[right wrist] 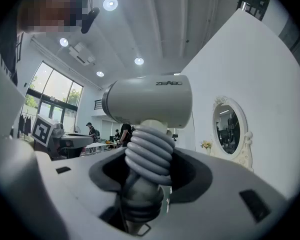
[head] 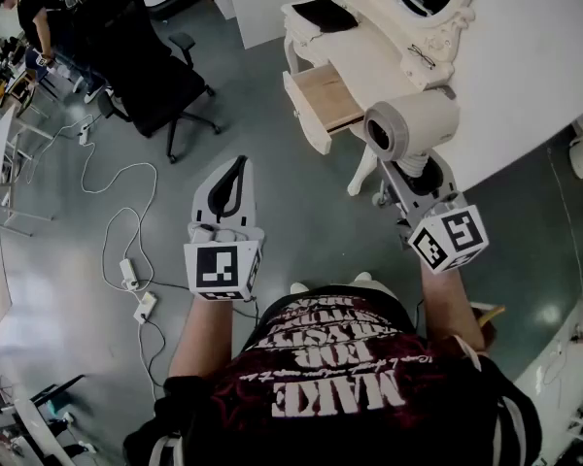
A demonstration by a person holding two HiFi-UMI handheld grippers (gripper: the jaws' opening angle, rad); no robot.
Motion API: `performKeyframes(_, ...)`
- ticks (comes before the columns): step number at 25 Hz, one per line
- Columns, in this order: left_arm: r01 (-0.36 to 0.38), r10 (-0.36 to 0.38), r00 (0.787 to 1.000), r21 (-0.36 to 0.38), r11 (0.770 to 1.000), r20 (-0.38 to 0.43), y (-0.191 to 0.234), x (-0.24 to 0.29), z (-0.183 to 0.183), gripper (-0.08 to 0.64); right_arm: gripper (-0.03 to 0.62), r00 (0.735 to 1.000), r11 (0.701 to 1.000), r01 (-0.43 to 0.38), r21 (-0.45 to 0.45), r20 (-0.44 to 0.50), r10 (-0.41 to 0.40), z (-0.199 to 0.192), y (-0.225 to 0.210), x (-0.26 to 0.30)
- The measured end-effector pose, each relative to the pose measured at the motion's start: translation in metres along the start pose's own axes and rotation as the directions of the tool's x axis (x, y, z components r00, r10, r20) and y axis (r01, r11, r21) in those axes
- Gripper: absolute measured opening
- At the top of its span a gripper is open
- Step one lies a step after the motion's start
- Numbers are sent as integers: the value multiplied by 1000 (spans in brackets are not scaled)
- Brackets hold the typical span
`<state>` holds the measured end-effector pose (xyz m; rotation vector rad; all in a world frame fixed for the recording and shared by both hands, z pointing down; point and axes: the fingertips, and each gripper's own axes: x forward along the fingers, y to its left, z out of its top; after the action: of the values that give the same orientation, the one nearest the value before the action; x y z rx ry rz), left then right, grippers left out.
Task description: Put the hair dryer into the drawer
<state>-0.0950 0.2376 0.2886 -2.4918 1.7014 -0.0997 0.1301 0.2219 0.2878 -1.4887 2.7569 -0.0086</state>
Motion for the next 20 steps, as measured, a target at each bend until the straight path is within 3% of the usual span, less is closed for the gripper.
performKeyframes(20, 11, -11, 1000, -10, 1000, 3, 12, -14, -6, 5, 227, 1000, 1000, 22, -7, -8, -22, 3, 11, -8)
